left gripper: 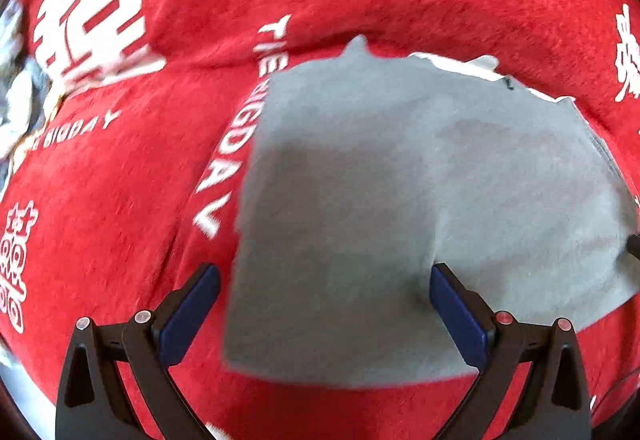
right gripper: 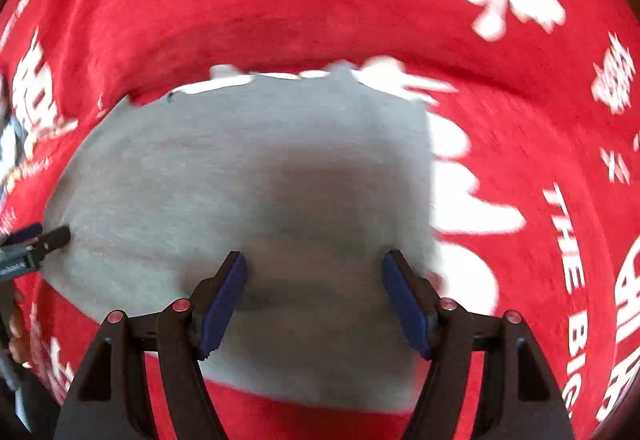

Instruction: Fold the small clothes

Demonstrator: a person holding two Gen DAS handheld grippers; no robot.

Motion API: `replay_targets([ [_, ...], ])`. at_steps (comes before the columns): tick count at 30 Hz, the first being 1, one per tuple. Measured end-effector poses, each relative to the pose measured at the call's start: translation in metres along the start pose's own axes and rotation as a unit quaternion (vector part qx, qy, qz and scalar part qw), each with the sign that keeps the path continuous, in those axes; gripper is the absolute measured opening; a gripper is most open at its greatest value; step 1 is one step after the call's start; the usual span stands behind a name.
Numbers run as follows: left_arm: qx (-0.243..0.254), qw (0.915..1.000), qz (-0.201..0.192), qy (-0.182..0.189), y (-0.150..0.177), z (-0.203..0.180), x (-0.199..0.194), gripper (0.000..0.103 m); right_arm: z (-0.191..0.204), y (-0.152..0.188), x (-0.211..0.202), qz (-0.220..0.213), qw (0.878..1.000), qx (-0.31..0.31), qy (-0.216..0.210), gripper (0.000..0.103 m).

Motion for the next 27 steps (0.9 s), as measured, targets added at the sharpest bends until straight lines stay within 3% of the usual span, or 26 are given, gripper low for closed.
replay_targets([
  [2, -0.022, 0.9997, -0.001, -0.010, 0.009, 0.010, -0.009, 0.103, -0.020, 0.010, -0.006, 0.009, 0.999, 0.029, 0.034, 0.074],
  [5, -0.031, 0.9992, -0.021, 0.012, 0.031, 0.005, -0.026, 0.103, -0.014, 0.024, -0.027, -0.018, 0.999, 0.026, 0.000, 0.074],
  [8, -0.023, 0.9994, -0.010, 0.025, 0.039, -0.012, -0.025, 0.103, 0.029, 0.032, -0.033, -0.028, 0.999, -0.029, -0.022, 0.075],
  [10, -0.002, 0.9999, -0.013, 0.009, 0.041, -0.026, -0.023, 0.103, 0.061, 0.036, -0.022, -0.017, 0.997, -0.069, -0.026, 0.075],
  [12, 0.006, 0.9996, -0.002, -0.027, 0.043, -0.025, -0.010, 0.103, 0.082, 0.038, -0.006, -0.009, 0.995, -0.099, -0.008, 0.075],
  [13, 0.000, 0.9997, 0.009, -0.023, 0.045, -0.021, -0.003, 0.103, 0.081, 0.039, 0.002, -0.002, 0.995, -0.099, 0.006, 0.075],
  [14, -0.022, 0.9996, 0.013, 0.011, 0.047, -0.014, -0.003, 0.103, 0.075, 0.040, 0.011, 0.009, 0.996, -0.091, 0.017, 0.074],
  [15, -0.034, 0.9990, 0.022, 0.020, 0.051, -0.007, -0.004, 0.103, 0.068, 0.039, 0.014, 0.004, 0.997, -0.080, 0.015, 0.074],
  [17, -0.055, 0.9977, 0.035, 0.019, 0.059, 0.011, -0.006, 0.103, 0.050, 0.041, 0.006, -0.002, 0.999, -0.053, -0.006, 0.074],
  [18, -0.065, 0.9976, 0.024, -0.006, 0.063, 0.026, -0.009, 0.103, 0.037, 0.042, 0.003, 0.001, 0.999, -0.038, -0.005, 0.074],
  [20, -0.071, 0.9972, 0.019, -0.013, 0.069, 0.043, -0.011, 0.103, 0.017, 0.046, -0.004, 0.001, 1.000, -0.019, -0.001, 0.074],
  [24, -0.112, 0.9930, 0.028, 0.026, 0.073, 0.071, -0.010, 0.103, -0.015, 0.060, -0.019, -0.001, 1.000, 0.010, 0.011, 0.075],
  [27, -0.120, 0.9910, 0.024, 0.054, 0.060, 0.068, -0.013, 0.103, -0.024, 0.070, -0.027, -0.006, 1.000, 0.028, 0.000, 0.075],
])
Point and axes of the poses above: each gripper's, at about its wrist camera, not at the fingertips, and x roughly the way its jaws point, z to its left, y to its underside, the point moved 8 cm from there along x, roughly the way its jaws point, and after that the axes turned 15 degrees about z, right-handed, at the moved point
